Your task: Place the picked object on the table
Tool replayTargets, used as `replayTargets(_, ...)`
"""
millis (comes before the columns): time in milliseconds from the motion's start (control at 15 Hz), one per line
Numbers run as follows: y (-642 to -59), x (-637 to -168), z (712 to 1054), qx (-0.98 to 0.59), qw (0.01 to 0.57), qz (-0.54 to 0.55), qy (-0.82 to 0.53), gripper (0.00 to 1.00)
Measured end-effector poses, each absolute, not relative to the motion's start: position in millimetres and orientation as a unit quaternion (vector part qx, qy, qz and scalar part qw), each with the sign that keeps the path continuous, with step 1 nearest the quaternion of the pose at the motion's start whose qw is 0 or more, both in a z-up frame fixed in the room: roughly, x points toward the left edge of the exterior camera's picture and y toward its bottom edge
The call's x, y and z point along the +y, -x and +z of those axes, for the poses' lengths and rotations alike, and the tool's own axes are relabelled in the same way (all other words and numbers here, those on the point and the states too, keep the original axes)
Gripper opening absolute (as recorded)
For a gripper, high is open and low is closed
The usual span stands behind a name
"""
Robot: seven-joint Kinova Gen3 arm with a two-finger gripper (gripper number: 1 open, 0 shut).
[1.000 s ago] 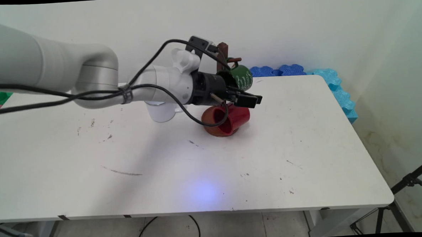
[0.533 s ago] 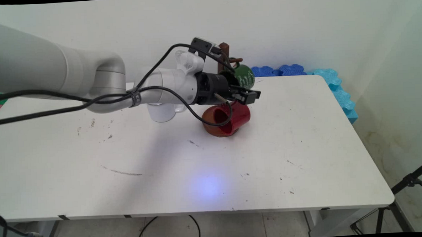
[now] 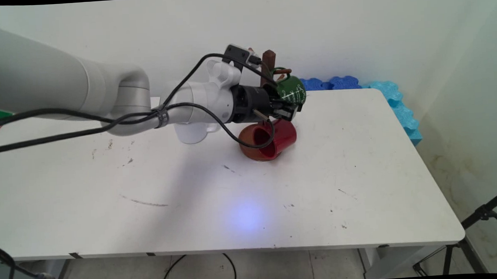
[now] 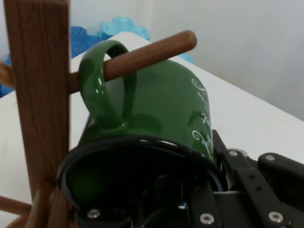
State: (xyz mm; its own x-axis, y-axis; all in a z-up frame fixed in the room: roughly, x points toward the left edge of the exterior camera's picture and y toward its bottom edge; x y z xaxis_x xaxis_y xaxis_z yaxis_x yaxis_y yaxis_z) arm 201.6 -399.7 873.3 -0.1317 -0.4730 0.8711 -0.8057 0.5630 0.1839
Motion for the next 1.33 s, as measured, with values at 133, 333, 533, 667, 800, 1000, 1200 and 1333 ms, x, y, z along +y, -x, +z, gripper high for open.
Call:
replayTargets(133,-202.4,-396.4,873.9,-0.733,0.496,0.167,-0.435,0.0)
replayTargets(333,-201.9,-391.3,876.8,-0.733,0.499,0.163,-0.432,0.0)
replayTargets(533,-201.2,-385.8,881.1,-0.732,0.504,0.16,-0.429,0.0)
replayTargets(667,-200.0,-379.6,886.8,-0.732,0.51,0.155,-0.423,0.0)
replayTargets(800,-199.6,-372.5,893.8,-0.733,0.517,0.15,-0.417,0.0)
replayTargets(1000,-201.3,-359.2,905.2,-0.734,0.525,0.141,-0.407,0.0)
replayTargets(1200,-207.9,-343.8,916.5,-0.738,0.53,0.131,-0.397,0.0)
replayTargets(1333,-216.5,-333.8,924.0,-0.743,0.529,0.126,-0.39,0.0)
